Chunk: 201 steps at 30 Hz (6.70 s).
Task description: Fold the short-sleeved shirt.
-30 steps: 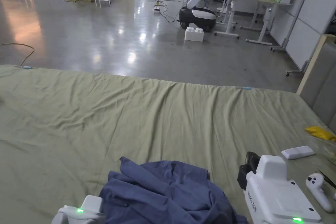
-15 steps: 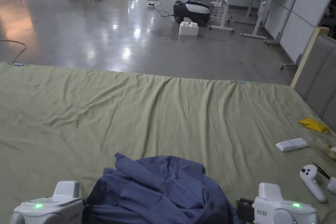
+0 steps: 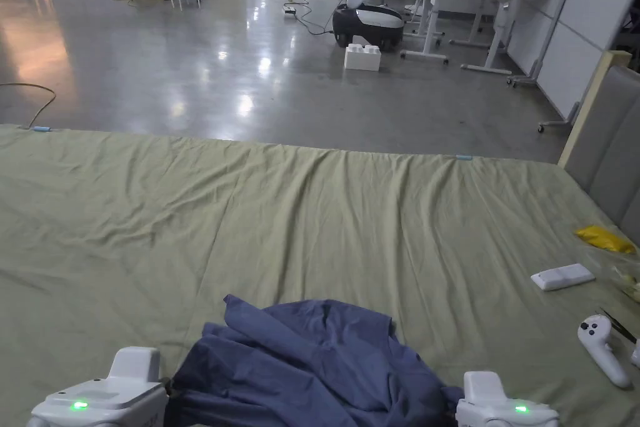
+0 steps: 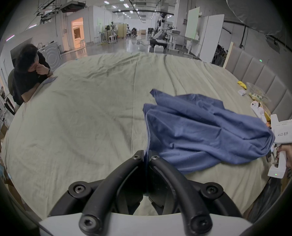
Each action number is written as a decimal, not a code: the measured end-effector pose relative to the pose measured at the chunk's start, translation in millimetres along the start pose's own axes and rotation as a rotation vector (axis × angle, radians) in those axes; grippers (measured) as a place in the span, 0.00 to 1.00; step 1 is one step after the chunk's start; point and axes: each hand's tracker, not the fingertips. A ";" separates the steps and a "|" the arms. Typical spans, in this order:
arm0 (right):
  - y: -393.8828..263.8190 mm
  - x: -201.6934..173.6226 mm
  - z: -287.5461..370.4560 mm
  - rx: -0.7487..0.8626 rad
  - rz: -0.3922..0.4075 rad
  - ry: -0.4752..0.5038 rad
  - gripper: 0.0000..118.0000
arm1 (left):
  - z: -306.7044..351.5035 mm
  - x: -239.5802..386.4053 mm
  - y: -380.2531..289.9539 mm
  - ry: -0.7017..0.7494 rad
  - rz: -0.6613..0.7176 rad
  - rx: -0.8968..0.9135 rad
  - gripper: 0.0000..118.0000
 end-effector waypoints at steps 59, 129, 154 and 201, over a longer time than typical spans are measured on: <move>414.4 54.9 244.0 0.813 -0.015 -0.233 0.06 | 133.4 -102.4 420.1 0.189 0.090 0.557 0.04; 65.3 -65.4 179.5 0.860 -0.053 -0.083 0.30 | 95.9 31.8 69.9 0.103 -0.078 0.624 0.17; 78.1 -84.0 119.7 0.799 0.014 -0.029 0.01 | -44.1 -27.7 106.6 0.131 0.013 0.396 0.00; 167.3 88.6 -182.4 -0.184 -0.149 0.006 0.65 | -163.3 -20.7 206.4 -0.021 -0.089 0.006 0.02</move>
